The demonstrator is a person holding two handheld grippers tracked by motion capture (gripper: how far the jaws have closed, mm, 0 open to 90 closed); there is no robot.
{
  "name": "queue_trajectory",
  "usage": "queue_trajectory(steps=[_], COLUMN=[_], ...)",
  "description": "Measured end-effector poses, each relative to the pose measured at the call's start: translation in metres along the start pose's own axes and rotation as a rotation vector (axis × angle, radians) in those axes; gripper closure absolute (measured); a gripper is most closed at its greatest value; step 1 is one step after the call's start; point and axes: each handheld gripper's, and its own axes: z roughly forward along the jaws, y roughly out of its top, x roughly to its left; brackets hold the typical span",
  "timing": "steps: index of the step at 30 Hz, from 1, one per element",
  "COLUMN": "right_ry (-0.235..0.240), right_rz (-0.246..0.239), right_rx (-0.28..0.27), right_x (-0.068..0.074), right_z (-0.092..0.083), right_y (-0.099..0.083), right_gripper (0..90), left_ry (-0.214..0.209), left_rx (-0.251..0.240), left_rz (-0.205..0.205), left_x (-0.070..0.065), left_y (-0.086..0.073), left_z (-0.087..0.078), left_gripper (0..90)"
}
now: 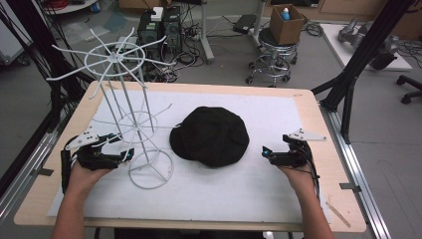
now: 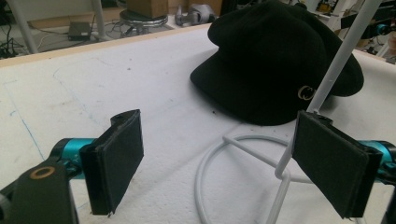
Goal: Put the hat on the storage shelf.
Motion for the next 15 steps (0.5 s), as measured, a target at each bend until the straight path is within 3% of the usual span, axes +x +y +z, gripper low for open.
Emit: queue_trajectory(steps=[15], right_ry=[0.006], right_rz=[0.0], right_rx=[-0.002], right_x=[0.0001], right_z=[-0.0013], right_y=[-0.0022], right_gripper=[1.6], left_ry=[0.023], left_rx=[0.011], left_rz=[0.001], left_x=[0.0021], left_y=[-0.0023], left_z=[-0.0019], left_gripper=[16.9])
